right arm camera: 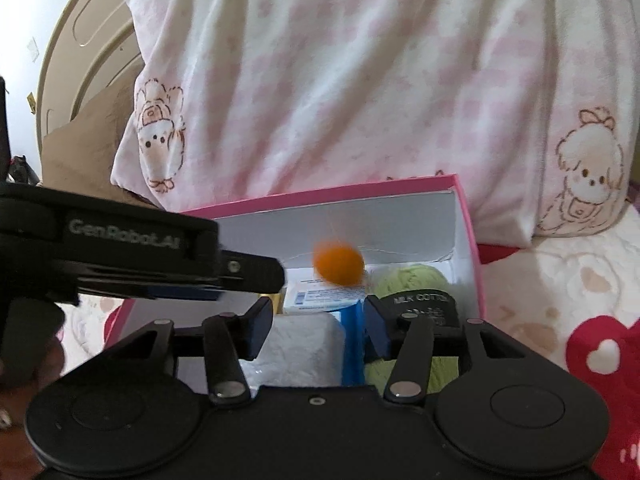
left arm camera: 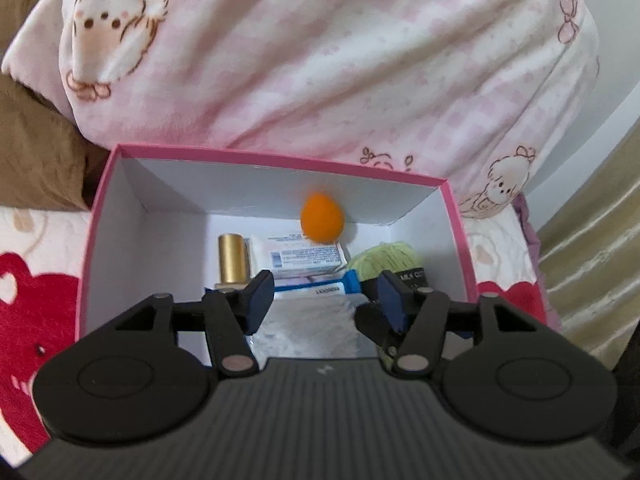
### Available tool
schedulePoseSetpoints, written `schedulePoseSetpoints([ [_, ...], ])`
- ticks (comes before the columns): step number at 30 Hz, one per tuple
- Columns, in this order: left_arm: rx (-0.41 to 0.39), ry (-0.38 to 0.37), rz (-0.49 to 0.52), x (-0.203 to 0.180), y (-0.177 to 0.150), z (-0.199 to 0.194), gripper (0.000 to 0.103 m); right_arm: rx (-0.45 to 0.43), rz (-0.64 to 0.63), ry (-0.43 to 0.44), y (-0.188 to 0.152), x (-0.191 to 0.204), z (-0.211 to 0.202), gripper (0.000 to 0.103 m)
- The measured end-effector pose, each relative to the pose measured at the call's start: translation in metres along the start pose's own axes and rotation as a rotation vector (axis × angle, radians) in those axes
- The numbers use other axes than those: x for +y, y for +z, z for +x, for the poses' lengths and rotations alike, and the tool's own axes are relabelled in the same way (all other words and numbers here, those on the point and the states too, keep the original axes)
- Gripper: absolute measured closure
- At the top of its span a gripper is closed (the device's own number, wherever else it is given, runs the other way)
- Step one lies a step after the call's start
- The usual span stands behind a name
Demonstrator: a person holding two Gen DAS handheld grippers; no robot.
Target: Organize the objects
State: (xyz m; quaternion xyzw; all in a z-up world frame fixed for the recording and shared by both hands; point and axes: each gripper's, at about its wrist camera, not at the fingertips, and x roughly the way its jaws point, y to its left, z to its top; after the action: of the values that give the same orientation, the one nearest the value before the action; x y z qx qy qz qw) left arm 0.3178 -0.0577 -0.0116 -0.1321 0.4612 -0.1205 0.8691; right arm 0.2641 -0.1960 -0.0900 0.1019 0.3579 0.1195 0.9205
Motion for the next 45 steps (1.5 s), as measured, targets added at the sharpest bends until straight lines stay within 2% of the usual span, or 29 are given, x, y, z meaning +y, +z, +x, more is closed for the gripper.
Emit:
schedulePoseSetpoints([
  [5,0.005,0.022,0.006,-0.003,0.003,-0.007,0.046,0.0,0.005,0.007,-0.003,0.004,-0.018,0.045],
  [10,-0.001,0.075,0.034,-0.002,-0.011,-0.039,0.031,0.019,-0.042,-0.025,-0.009,0.018,-0.04,0.04],
  [13,-0.024,0.102,0.017,0.006,-0.021,-0.07,0.021,0.049,-0.075,-0.059,-0.011,0.027,-0.06,0.038],
  [18,-0.061,0.161,0.017,0.026,-0.044,-0.119,0.014,0.04,-0.107,-0.127,-0.019,0.036,-0.087,0.03],
  [22,-0.053,0.215,0.022,0.044,-0.067,-0.145,0.013,0.068,-0.105,-0.168,-0.03,0.041,-0.098,0.03],
  [26,-0.044,0.254,0.026,0.055,-0.088,-0.166,0.013,0.057,-0.096,-0.239,-0.037,0.047,-0.114,0.028],
  [29,-0.055,0.277,0.063,0.053,-0.101,-0.18,0.013,0.066,-0.07,-0.236,-0.04,0.049,-0.124,0.028],
  [41,-0.036,0.269,0.064,0.051,-0.132,-0.2,0.007,0.074,-0.074,-0.257,-0.048,0.067,-0.157,0.021],
  [45,-0.023,0.279,0.05,0.052,-0.14,-0.203,0.003,0.092,-0.09,-0.26,-0.051,0.073,-0.163,0.014],
])
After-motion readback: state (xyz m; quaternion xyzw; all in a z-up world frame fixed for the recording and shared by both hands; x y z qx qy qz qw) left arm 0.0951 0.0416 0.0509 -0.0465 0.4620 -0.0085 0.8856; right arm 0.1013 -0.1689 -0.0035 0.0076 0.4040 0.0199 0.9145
